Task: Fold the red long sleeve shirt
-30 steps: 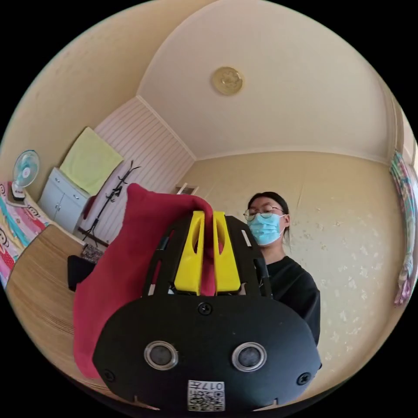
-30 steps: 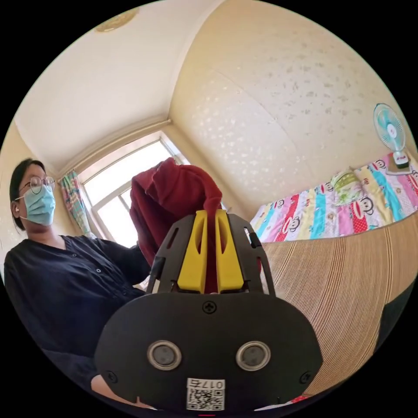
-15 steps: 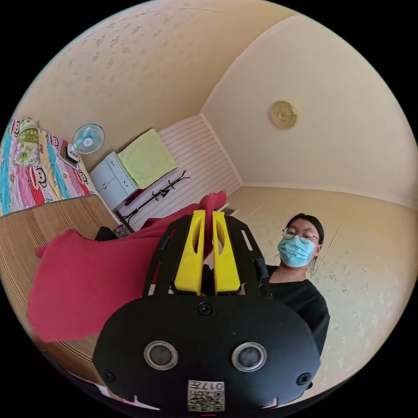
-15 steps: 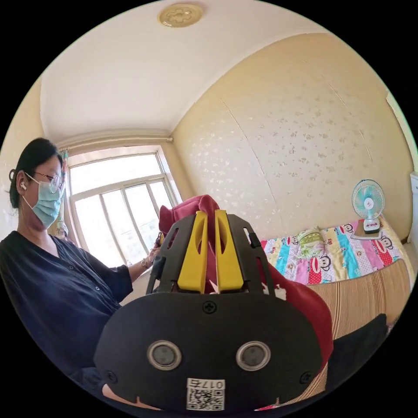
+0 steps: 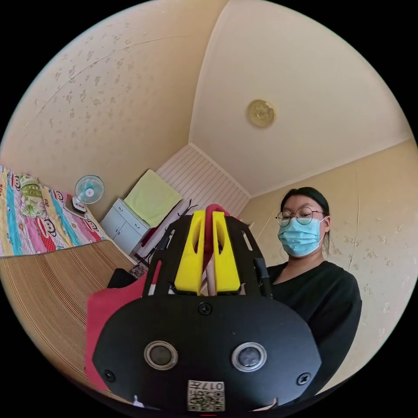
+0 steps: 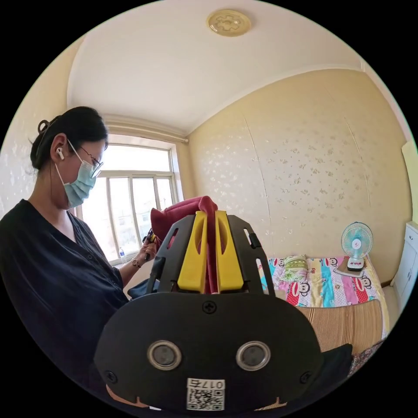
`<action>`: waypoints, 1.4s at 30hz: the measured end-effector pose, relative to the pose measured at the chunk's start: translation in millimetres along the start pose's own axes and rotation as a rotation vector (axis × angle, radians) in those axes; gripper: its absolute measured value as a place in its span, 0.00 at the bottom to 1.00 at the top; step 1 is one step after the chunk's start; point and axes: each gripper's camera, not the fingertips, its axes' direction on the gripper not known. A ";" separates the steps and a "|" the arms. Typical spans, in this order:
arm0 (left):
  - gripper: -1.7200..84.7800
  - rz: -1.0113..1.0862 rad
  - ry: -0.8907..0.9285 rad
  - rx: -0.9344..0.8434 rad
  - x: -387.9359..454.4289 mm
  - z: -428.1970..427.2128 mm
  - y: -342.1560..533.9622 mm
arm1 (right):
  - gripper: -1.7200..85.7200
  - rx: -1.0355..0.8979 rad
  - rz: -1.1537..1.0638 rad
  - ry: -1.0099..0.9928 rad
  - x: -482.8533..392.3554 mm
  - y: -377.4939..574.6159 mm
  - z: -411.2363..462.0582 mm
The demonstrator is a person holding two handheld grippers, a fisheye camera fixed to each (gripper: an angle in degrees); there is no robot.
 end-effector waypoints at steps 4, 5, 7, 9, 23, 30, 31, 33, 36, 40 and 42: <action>0.05 -0.109 -0.082 -0.009 -35.0 6.1 -29.0 | 0.06 -0.094 -0.028 0.139 27.2 -42.2 37.0; 0.05 -0.181 -0.129 -0.007 -59.2 5.0 -38.8 | 0.06 -0.123 -0.025 0.157 36.6 -47.7 47.1; 0.05 -0.284 -0.222 0.007 -110.6 0.7 -55.8 | 0.07 -0.255 0.022 0.186 94.4 -64.0 102.6; 0.06 -0.378 -0.351 0.015 -177.9 -4.4 -75.6 | 0.07 -0.373 0.085 0.223 154.9 -66.2 163.3; 0.13 -0.781 -1.084 -0.282 -450.1 -39.4 162.3 | 0.06 -1.197 0.476 0.430 380.8 277.8 358.4; 0.14 -0.845 -1.161 -0.425 -476.8 -26.8 257.1 | 0.10 -1.372 0.430 0.418 384.9 361.5 321.7; 0.14 -0.848 -1.193 -0.490 -483.8 -22.5 265.0 | 0.11 -1.347 0.415 0.420 385.0 356.8 318.6; 0.11 -0.812 -1.244 -0.549 -489.0 -20.1 269.2 | 0.11 -1.282 0.393 0.485 390.2 342.0 311.7; 0.09 -0.780 -1.279 -0.547 -493.8 -33.7 264.4 | 0.12 -1.194 0.399 0.623 412.3 324.3 299.9; 0.06 -0.848 -1.169 -0.416 -506.4 -79.7 266.4 | 0.12 -1.356 0.498 0.551 445.0 360.4 308.3; 0.04 -0.910 -1.083 -0.323 -512.2 -105.9 272.8 | 0.10 -1.365 0.373 0.555 442.6 355.5 313.3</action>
